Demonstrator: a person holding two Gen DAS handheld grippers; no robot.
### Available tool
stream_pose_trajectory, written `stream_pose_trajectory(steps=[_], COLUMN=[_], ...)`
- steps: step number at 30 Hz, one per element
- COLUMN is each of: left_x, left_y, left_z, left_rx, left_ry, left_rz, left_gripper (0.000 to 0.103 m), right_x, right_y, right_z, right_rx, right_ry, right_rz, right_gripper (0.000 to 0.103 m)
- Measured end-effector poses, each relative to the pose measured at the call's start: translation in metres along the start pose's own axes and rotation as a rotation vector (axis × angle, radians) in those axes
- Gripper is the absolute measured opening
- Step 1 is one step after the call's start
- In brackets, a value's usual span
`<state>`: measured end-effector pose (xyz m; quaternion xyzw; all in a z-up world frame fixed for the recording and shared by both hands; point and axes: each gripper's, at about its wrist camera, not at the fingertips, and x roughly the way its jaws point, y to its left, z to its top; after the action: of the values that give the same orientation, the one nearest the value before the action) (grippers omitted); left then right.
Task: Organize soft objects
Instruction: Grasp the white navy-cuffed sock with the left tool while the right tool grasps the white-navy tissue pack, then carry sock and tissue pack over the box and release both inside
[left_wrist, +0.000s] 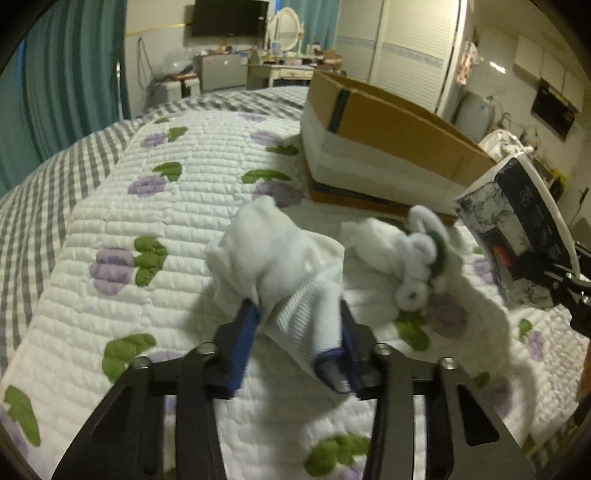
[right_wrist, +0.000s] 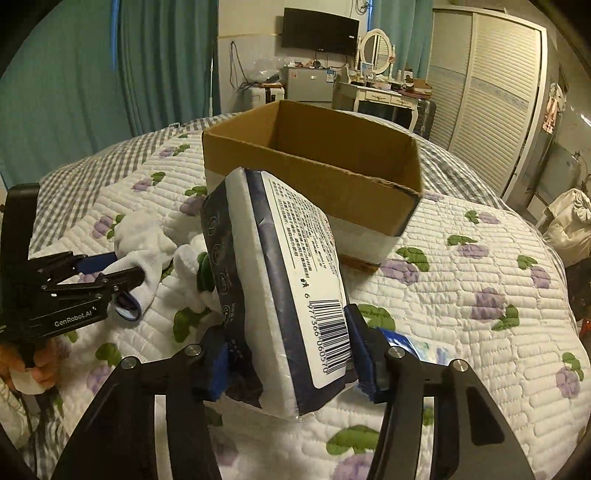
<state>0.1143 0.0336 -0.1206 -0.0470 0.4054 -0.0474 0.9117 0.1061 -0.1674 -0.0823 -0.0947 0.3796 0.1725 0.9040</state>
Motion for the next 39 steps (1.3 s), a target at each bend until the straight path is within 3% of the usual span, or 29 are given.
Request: stream_pose_trajectory(steps=[1, 7, 13, 21, 29, 34, 39], left_x=[-0.004, -0.043, -0.088, -0.123, -0.089, -0.034, 0.018], left_y=[-0.002, -0.019, -0.041, -0.077, -0.102, -0.104, -0.101], left_z=[0.000, 0.007, 0.028, 0.099, 0.168, 0.189, 0.189], left_rx=[-0.003, -0.003, 0.034, 0.105, 0.170, 0.190, 0.204], left_ry=[-0.002, -0.061, -0.144, -0.274, -0.319, -0.278, -0.212], left_rz=[-0.019, -0.078, -0.114, -0.120, -0.108, -0.074, -0.028], left_gripper=[0.018, 0.009, 0.008, 0.008, 0.008, 0.008, 0.009], right_x=[-0.004, -0.042, -0.078, -0.119, -0.102, -0.051, 0.010], right_y=[-0.001, -0.002, -0.003, -0.017, -0.044, -0.060, -0.080], right_z=[-0.001, 0.002, 0.015, 0.070, 0.145, 0.173, 0.180], right_rx=[0.004, 0.011, 0.020, 0.011, 0.019, 0.026, 0.063], right_ry=[-0.005, -0.070, -0.136, -0.255, -0.302, -0.254, -0.174], right_rz=[0.002, 0.016, 0.048, 0.039, 0.019, 0.013, 0.033], right_gripper=[0.053, 0.052, 0.052, 0.052, 0.052, 0.052, 0.052])
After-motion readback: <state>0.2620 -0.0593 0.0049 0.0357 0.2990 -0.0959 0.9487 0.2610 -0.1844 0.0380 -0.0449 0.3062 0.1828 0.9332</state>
